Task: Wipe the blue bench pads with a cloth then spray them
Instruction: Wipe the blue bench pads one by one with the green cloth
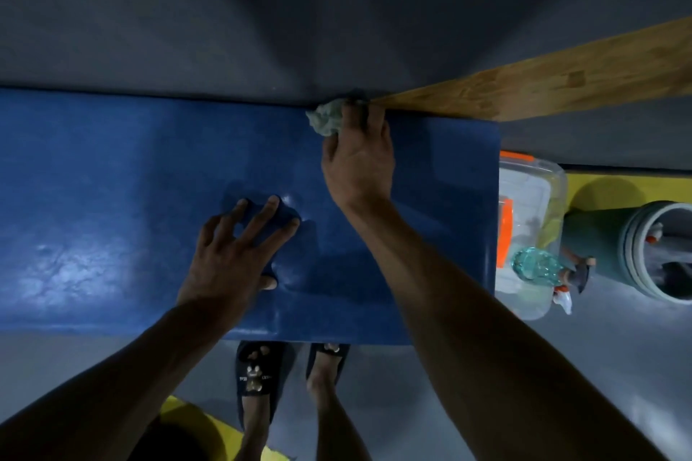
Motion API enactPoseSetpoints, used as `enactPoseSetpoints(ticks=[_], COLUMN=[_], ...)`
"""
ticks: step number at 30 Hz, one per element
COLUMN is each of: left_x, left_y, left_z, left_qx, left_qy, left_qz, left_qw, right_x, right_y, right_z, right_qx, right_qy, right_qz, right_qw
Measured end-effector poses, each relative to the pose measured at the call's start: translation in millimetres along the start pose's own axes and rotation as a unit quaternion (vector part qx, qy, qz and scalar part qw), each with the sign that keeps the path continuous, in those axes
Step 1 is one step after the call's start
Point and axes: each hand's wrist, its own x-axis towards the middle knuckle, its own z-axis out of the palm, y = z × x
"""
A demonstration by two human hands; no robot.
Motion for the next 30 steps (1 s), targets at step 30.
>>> enactPoseSetpoints(ticks=[30], left_x=[-4.4], left_y=[-97.0], left_z=[-25.5], left_qx=[-0.016], left_qy=[0.097], left_qz=[0.087], left_qw=[0.991], right_x=[2.4], right_y=[50.9], right_z=[-30.7], right_qx=[-0.031], right_qy=[-0.02], right_qz=[-0.002], right_qw=[0.999])
